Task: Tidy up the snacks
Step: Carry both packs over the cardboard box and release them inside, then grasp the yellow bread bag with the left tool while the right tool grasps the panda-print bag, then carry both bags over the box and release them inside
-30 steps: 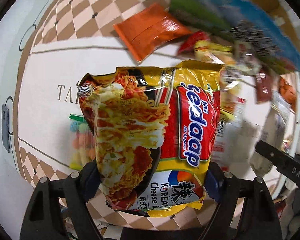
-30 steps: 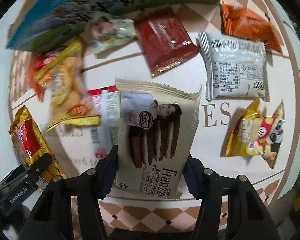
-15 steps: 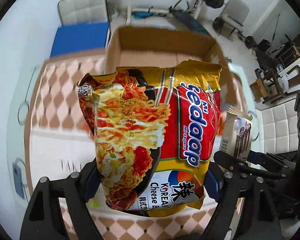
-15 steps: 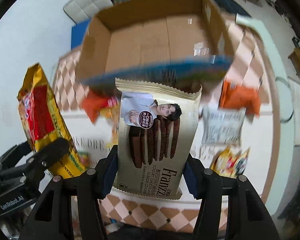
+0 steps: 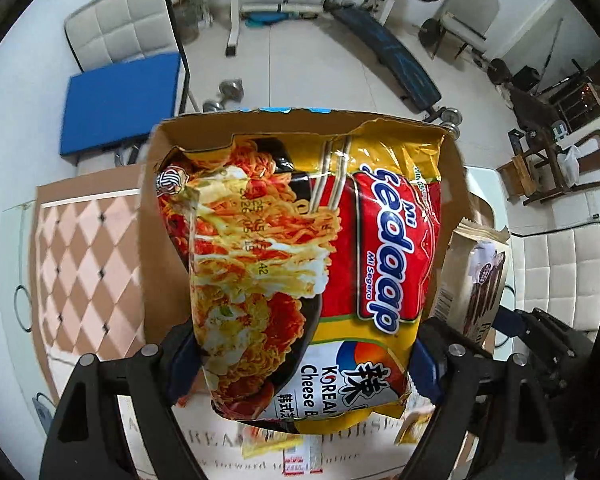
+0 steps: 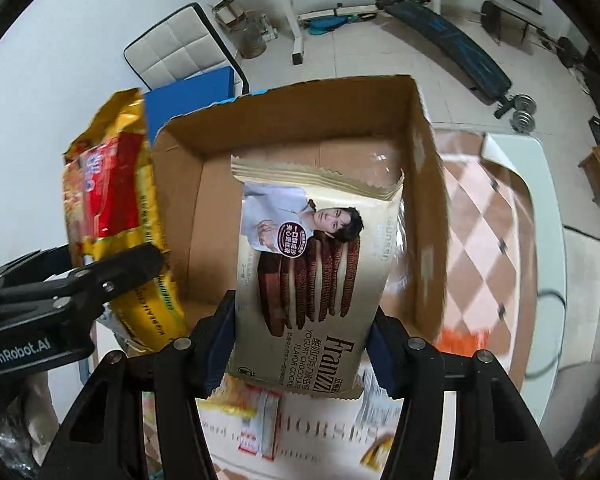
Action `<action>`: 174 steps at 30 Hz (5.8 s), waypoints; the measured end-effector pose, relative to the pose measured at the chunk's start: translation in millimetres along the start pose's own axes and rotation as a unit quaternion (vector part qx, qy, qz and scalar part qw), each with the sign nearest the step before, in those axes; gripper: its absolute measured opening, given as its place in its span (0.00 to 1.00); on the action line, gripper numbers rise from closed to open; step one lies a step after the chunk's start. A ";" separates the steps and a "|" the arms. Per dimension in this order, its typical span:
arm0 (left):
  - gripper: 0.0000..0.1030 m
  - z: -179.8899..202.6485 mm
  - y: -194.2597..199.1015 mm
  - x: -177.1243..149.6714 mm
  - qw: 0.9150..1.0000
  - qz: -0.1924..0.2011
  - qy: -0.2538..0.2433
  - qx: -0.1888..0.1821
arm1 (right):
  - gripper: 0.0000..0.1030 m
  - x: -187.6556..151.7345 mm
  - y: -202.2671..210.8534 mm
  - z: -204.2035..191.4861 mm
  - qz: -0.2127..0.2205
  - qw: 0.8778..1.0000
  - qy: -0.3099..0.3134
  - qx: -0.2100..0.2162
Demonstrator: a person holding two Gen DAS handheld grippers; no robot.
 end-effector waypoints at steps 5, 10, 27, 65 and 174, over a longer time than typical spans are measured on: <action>0.82 -9.0 -49.1 27.6 0.999 -0.036 0.011 0.001 | 0.59 27.7 -52.1 13.8 -0.028 1.000 0.010 0.004; 0.82 -7.1 -88.9 41.3 0.997 -0.077 0.022 -0.004 | 0.59 43.7 -100.0 26.0 -0.058 0.998 0.021 -0.003; 0.93 -0.6 -102.5 41.1 0.996 -0.077 0.035 0.010 | 0.91 61.5 -170.5 46.8 -0.121 0.992 0.037 -0.024; 0.93 -37.5 21.2 -206.5 0.995 -0.028 0.070 0.062 | 0.95 -148.1 11.4 70.4 -0.043 0.992 -0.076 -0.090; 0.82 -55.9 -80.2 -40.8 0.993 -0.108 0.042 0.034 | 0.91 -23.9 -139.5 -7.6 -0.149 0.989 -0.004 -0.010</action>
Point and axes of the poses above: each gripper's, at about its wrist camera, not at the fingertips, and y roughly against the way its jaws point, z to its right, x to its top, the point moved 6 cm from there along -y, roughly the way its jaws point, and after that the axes turned 10 degrees about z, right-handed, at the moved point
